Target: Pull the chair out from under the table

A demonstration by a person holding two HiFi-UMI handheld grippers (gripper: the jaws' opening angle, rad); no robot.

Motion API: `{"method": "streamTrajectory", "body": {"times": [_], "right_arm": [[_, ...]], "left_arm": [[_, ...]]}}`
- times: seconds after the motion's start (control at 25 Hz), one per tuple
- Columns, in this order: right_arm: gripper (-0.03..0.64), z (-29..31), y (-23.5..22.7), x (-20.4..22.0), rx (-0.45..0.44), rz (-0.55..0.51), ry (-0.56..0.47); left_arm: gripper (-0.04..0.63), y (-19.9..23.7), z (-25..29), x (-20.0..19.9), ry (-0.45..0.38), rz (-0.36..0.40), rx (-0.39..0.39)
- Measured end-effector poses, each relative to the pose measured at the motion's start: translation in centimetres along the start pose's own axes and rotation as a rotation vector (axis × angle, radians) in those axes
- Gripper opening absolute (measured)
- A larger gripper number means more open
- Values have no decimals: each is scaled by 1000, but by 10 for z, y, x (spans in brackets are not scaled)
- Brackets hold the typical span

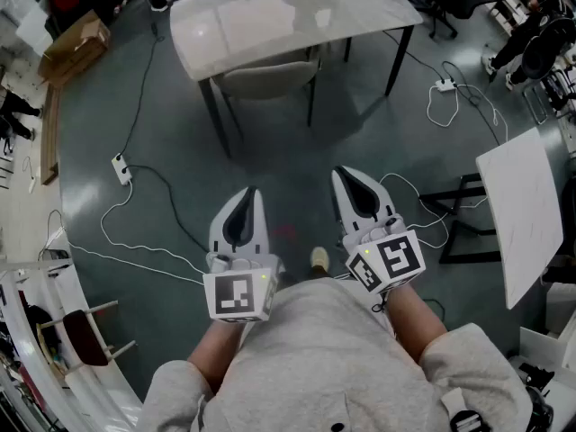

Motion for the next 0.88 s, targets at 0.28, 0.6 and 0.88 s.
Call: {"method": "streamTrajectory", "body": {"times": [0.28,0.6,0.88], "right_arm": [[25,7,4,-1,-7,-17,6],[25,8,15,1,-26,-7,-14],[25,13,36,3,-30,11,-20]], "left_arm": [[14,11,2,-5,-13,0,-2],[14,23,-8,0,-19,-8,-5],[12,46,-21,9,-9,0,-8]]}}
Point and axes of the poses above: the fingertips, and each gripper's own axes: z forward along the fingers, y to its left, x out of its underside, the point moved 6 cm from there along -z, backward along the fingers, and after that the axes turned 10 degrees about y, right-handed, at the moved point
